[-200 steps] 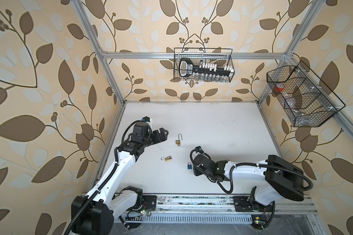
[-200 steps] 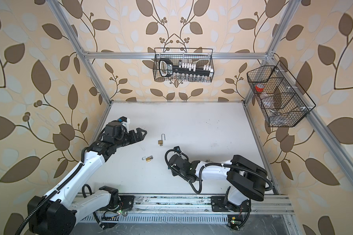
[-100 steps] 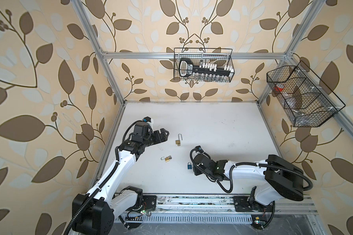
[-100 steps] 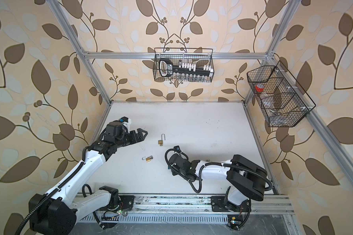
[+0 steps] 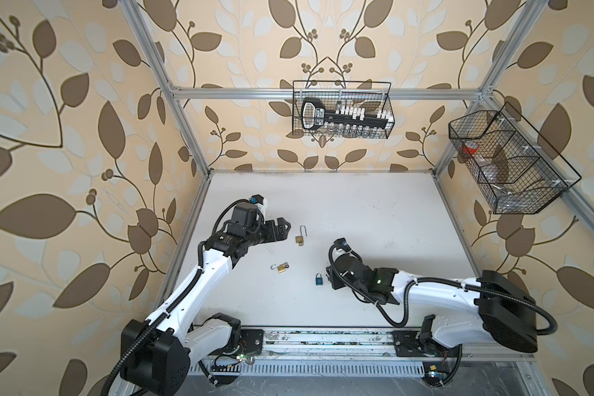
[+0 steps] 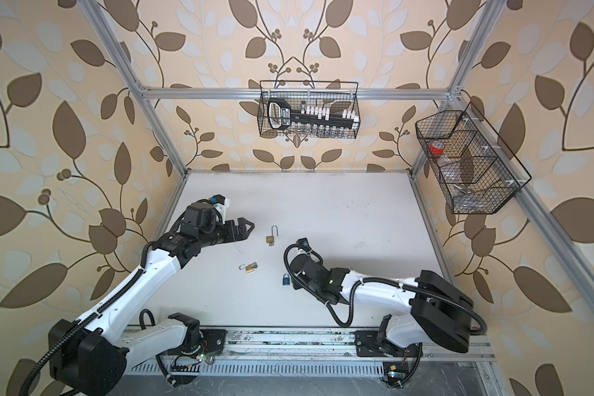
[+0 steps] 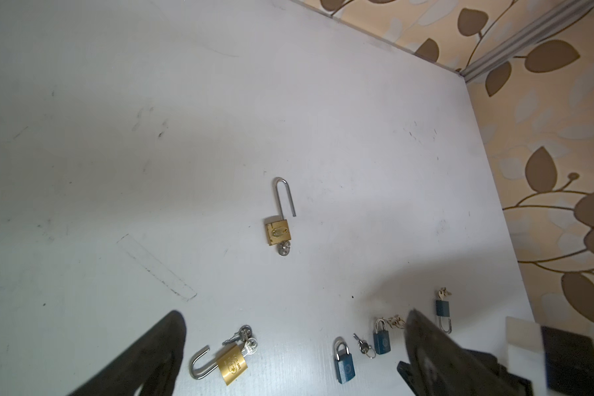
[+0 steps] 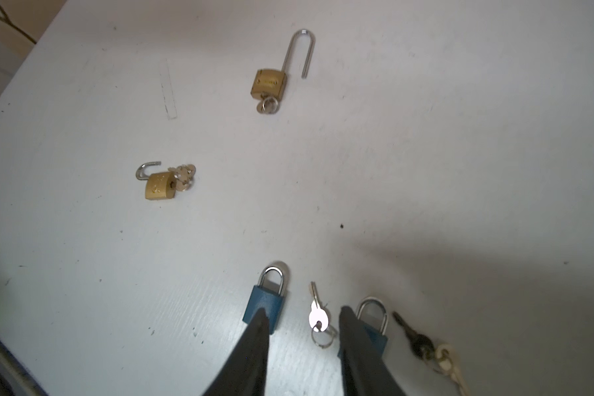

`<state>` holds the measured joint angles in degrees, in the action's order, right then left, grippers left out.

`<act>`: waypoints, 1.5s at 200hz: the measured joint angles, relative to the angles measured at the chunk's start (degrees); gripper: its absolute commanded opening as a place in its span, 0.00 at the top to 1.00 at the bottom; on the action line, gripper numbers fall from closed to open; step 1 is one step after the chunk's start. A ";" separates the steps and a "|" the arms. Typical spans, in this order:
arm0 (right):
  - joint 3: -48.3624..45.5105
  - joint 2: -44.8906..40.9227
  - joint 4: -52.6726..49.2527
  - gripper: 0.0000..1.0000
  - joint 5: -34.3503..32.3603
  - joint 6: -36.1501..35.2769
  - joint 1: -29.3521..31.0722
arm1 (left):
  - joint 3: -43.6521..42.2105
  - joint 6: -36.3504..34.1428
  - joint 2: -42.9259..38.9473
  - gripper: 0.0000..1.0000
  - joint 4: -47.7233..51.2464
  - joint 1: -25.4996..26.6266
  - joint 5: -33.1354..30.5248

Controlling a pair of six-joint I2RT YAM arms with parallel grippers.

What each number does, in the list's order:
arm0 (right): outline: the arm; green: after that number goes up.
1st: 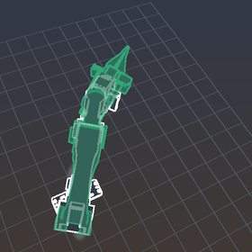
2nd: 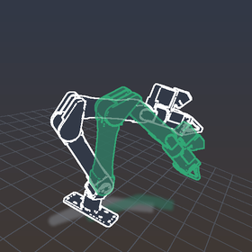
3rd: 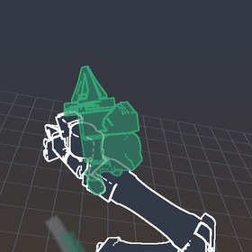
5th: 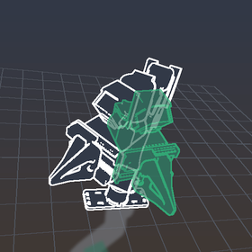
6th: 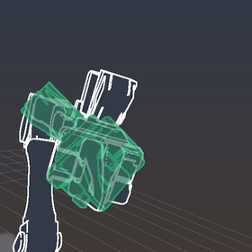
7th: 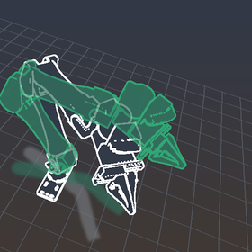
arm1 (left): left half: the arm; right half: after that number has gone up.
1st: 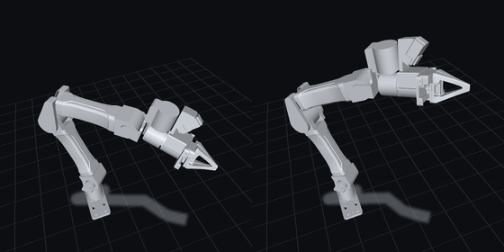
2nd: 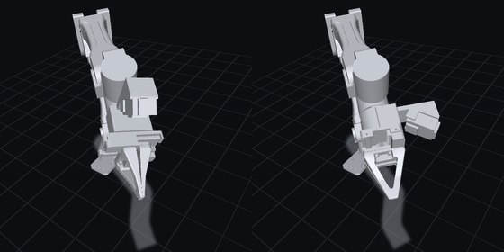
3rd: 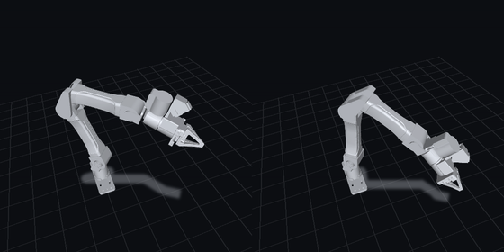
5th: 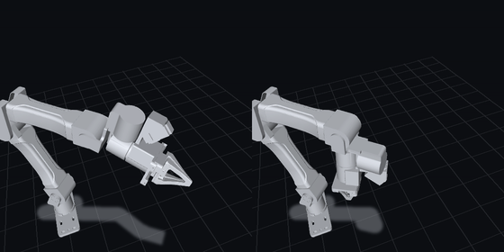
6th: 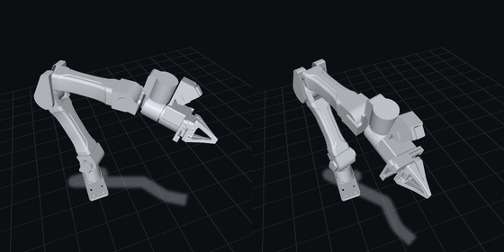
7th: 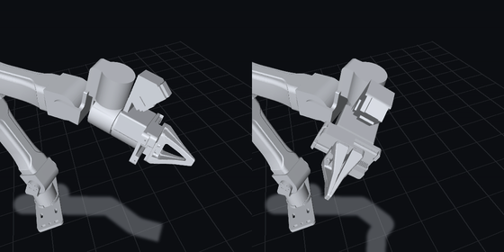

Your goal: Lock with the key

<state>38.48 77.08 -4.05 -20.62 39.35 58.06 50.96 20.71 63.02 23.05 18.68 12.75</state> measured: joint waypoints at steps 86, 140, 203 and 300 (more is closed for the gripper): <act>-3.56 -11.93 -16.76 0.47 0.46 6.54 -21.38 | 1.01 -0.74 9.25 0.01 -3.58 21.64 -6.84; -4.13 -8.50 -23.56 0.49 5.20 4.31 -32.33 | 4.57 -0.61 15.61 0.01 -6.78 27.04 -6.29; -3.93 -3.50 -26.01 0.52 10.14 0.15 -32.20 | 5.09 -0.52 15.89 0.01 -7.89 27.04 -7.13; -3.93 -0.72 -26.40 0.63 10.16 -0.94 -29.88 | 4.35 0.74 14.27 0.01 -8.22 27.04 -8.31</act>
<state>34.54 76.36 -30.46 -10.46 38.41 28.18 55.31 21.45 77.30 14.83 45.71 4.45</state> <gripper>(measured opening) 0.379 0.989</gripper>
